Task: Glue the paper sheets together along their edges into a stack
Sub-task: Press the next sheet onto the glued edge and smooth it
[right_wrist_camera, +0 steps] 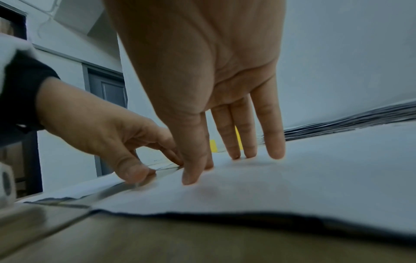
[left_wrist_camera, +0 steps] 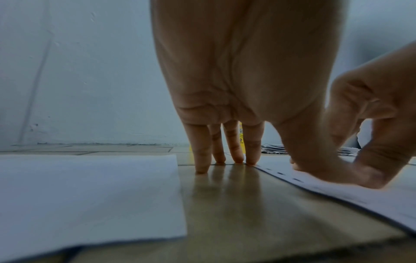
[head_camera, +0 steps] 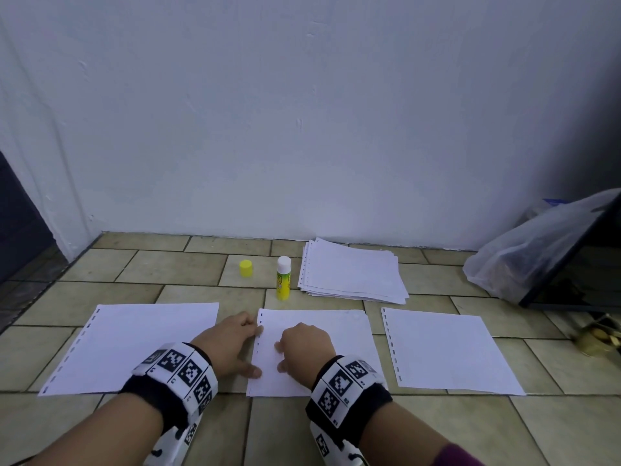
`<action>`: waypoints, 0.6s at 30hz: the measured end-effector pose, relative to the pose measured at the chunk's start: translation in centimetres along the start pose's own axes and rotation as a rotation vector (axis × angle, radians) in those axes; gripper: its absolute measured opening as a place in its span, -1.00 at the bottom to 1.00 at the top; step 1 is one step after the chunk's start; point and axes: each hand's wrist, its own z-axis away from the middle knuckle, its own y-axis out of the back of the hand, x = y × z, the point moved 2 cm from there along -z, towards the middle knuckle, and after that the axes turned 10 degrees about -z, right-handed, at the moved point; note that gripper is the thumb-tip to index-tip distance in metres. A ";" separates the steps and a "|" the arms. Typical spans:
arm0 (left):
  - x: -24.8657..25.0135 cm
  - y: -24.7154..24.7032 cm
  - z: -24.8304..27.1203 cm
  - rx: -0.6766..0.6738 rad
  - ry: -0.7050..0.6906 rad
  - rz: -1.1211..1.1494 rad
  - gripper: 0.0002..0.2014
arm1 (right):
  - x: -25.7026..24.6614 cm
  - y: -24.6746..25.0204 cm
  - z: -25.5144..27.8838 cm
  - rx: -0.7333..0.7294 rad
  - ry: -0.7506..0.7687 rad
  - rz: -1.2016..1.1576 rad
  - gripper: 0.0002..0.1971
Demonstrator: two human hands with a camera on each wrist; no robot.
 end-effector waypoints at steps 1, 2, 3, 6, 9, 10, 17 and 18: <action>0.1 0.0 0.0 0.010 0.005 -0.014 -0.14 | -0.1 0.0 0.0 0.002 0.006 0.009 -0.63; 0.2 0.0 0.0 0.014 0.011 -0.028 -0.14 | -0.2 0.0 0.0 0.005 0.012 0.013 -0.64; 0.3 0.0 0.0 0.015 0.015 -0.040 -0.13 | -0.2 0.0 0.0 0.013 0.019 0.015 -0.65; 0.4 0.0 -0.1 0.023 0.013 -0.061 -0.08 | -0.6 -0.2 0.2 0.048 0.055 0.032 -0.69; 0.4 0.1 -0.2 0.031 0.011 -0.084 -0.01 | -1.3 -0.8 0.2 0.048 0.091 0.000 -0.56; 0.4 0.0 -0.3 0.029 0.018 -0.100 0.00 | -1.5 -1.1 0.0 0.032 0.107 -0.015 -0.45; 0.4 -0.6 -0.8 0.027 0.022 -0.161 -0.02 | 0.1 -2.0 -0.5 -0.103 0.117 -0.134 -0.21; 0.3 -0.6 -0.8 0.029 0.018 -0.158 -0.01 | 0.4 -2.1 -0.5 -0.110 0.104 -0.147 -0.12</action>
